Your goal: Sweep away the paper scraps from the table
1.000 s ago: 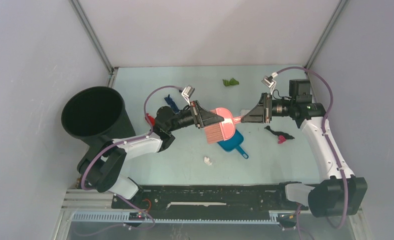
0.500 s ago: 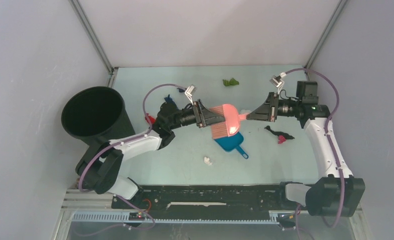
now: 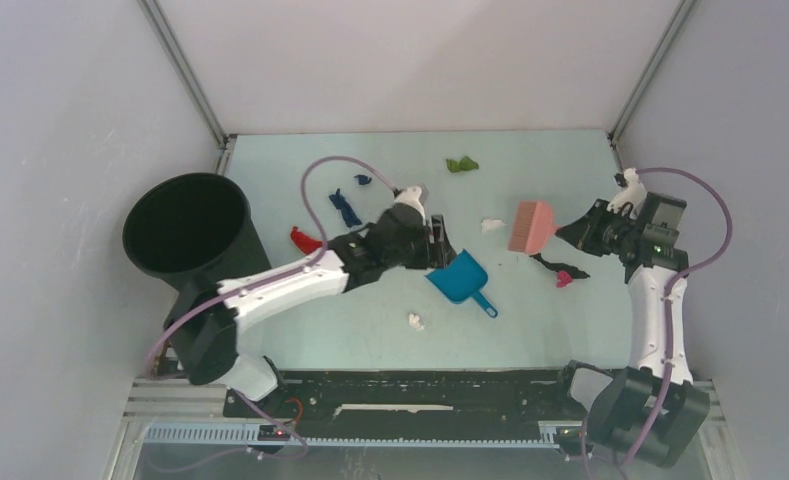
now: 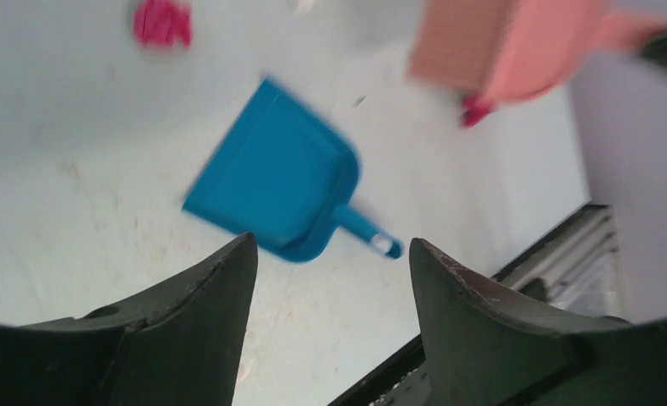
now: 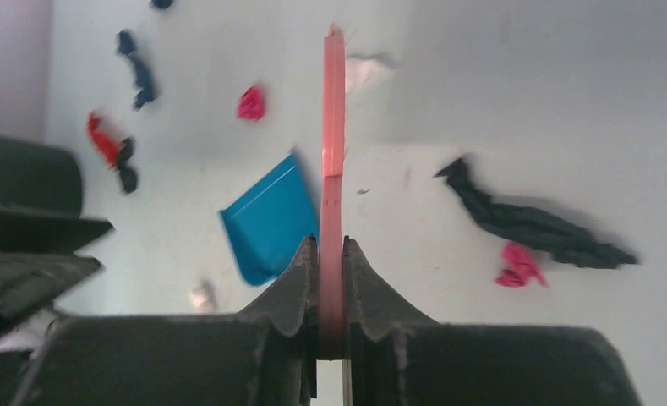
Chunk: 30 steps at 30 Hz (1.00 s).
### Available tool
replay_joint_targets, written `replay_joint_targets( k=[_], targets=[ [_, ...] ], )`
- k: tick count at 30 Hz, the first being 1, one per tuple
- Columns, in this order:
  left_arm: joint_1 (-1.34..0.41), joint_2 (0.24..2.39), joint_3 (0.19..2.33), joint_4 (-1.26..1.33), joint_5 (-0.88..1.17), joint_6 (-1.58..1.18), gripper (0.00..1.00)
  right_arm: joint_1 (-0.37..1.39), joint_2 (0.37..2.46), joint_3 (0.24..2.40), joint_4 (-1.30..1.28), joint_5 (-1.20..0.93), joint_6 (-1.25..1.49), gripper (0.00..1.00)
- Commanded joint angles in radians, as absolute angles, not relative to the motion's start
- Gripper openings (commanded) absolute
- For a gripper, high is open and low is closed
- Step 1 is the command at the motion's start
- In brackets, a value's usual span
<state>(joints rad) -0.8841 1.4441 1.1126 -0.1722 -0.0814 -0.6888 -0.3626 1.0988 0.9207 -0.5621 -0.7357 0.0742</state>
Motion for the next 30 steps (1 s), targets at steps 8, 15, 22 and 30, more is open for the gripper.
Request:
replay_joint_targets(
  k=[8, 15, 22, 30],
  targets=[
    [-0.976, 1.663, 1.045, -0.144, -0.228, -1.247, 0.66, -0.407, 1.002, 0.874, -0.425, -0.638, 0.069, 0.0],
    [-0.995, 1.783, 1.053, -0.127, -0.166, -1.337, 0.51, -0.407, 0.997, 0.874, -0.429, -0.667, 0.06, 0.0],
    [-0.997, 1.827, 1.097, -0.17, -0.176, -1.322, 0.44, -0.405, 0.984, 0.874, -0.428, -0.69, 0.061, 0.0],
    [-0.992, 1.819, 1.157, -0.242, -0.233, -1.206, 0.26, -0.406, 0.976, 0.874, -0.431, -0.69, 0.052, 0.0]
  ],
)
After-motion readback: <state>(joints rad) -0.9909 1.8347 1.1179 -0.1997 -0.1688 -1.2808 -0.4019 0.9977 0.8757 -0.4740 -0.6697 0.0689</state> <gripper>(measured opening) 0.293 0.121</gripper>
